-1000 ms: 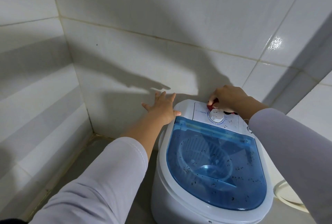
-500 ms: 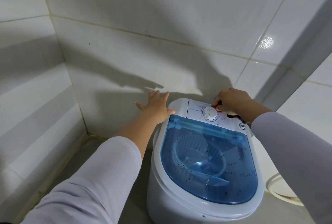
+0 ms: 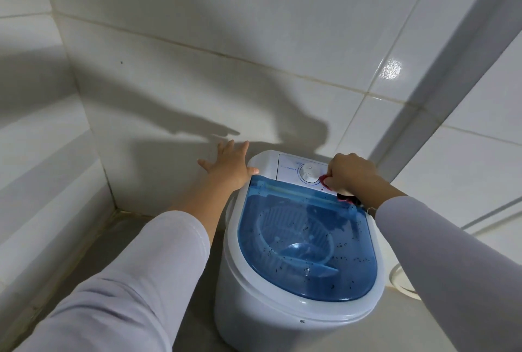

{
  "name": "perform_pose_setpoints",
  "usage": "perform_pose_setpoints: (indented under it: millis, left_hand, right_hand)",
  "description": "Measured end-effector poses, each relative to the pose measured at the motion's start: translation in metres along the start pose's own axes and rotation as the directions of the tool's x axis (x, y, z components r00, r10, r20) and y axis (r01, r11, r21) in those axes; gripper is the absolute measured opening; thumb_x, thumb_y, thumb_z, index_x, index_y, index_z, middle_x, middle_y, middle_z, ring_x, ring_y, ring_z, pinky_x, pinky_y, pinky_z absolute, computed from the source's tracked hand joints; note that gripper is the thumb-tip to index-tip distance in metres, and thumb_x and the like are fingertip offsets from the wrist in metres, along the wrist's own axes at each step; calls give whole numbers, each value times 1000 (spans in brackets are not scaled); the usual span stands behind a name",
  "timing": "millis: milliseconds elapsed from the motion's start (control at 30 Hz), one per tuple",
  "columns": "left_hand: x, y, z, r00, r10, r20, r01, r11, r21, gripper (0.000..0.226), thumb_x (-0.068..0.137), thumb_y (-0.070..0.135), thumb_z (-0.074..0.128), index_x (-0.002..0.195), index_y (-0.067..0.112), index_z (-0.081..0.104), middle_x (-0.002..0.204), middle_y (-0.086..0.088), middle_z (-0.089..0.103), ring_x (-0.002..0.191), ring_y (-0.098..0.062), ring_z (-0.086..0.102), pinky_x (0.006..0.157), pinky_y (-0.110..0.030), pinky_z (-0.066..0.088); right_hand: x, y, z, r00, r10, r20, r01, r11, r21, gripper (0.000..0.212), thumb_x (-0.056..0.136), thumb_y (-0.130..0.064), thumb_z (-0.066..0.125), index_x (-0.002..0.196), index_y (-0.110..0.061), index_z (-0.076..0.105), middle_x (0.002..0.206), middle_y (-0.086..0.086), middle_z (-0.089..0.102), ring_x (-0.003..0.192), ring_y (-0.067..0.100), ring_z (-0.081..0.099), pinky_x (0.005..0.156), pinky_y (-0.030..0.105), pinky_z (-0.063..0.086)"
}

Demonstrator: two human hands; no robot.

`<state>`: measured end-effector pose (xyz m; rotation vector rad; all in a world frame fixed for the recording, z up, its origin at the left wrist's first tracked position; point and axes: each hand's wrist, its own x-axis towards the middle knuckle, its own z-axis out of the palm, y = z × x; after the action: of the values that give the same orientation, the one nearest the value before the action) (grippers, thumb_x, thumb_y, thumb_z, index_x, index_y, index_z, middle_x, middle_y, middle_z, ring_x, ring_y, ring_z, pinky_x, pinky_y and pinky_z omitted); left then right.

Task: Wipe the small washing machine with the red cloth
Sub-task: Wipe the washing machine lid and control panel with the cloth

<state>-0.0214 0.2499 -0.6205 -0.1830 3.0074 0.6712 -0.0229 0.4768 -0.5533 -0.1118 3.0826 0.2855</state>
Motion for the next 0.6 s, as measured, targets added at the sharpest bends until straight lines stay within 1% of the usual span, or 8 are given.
perform_pose_setpoints:
  millis: [100, 200, 300, 400, 467, 533, 600]
  left_hand:
    - [-1, 0, 0, 1000, 7, -7, -7, 1000, -4, 77, 93, 50, 50, 153, 32, 6, 162, -2, 1, 149, -27, -6, 106, -73, 10]
    - [-2, 0, 0, 1000, 11, -5, -11, 1000, -19, 77, 93, 49, 50, 153, 32, 5, 162, -3, 0, 149, -27, -7, 106, -74, 9]
    - [-4, 0, 0, 1000, 12, 0, -12, 999, -42, 76, 94, 48, 50, 153, 32, 5, 162, -3, -1, 148, -27, -8, 106, -74, 7]
    - [-4, 1, 0, 1000, 18, 5, -18, 999, -49, 75, 94, 47, 50, 153, 31, 5, 162, -3, -2, 148, -27, -9, 107, -74, 7]
    - [-4, 1, -1, 1000, 17, 12, -16, 998, -54, 75, 94, 47, 49, 153, 31, 5, 162, -2, -3, 148, -27, -10, 107, -74, 7]
    - [-3, 0, -1, 1000, 19, 16, -18, 998, -61, 76, 94, 47, 50, 153, 31, 5, 162, -2, -3, 148, -27, -10, 107, -74, 6]
    - [-3, 0, -2, 1000, 21, 23, -19, 997, -72, 76, 94, 47, 50, 153, 31, 4, 162, -2, -4, 148, -26, -11, 107, -74, 5]
  right_hand:
    - [-8, -4, 2, 999, 34, 19, -35, 999, 40, 28, 86, -37, 56, 96, -11, 62, 82, 6, 56, 75, 26, 55, 63, 29, 43]
    - [-12, -11, 2, 998, 57, 40, -60, 996, 72, 25, 83, -32, 60, 97, -12, 63, 81, 6, 59, 72, 26, 58, 64, 28, 48]
    - [-14, -20, 0, 998, 57, 34, -58, 997, 45, 21, 81, -31, 62, 93, -15, 61, 79, 4, 57, 71, 24, 57, 63, 27, 45]
    - [-16, -29, -1, 999, 48, 25, -49, 999, 24, 17, 82, -29, 61, 89, -14, 58, 70, 1, 53, 70, 23, 56, 61, 27, 42]
    - [-17, -36, -2, 998, 57, 24, -57, 998, 21, 15, 83, -27, 60, 84, -14, 52, 65, -1, 47, 71, 22, 55, 60, 28, 42]
    - [-18, -40, -4, 997, 71, 26, -71, 997, 23, 14, 83, -26, 60, 86, -14, 52, 66, -1, 47, 73, 22, 55, 60, 28, 42]
    - [-20, -45, -7, 997, 70, 20, -70, 997, 24, 19, 84, -28, 60, 96, -13, 57, 77, 2, 55, 75, 23, 56, 62, 29, 44]
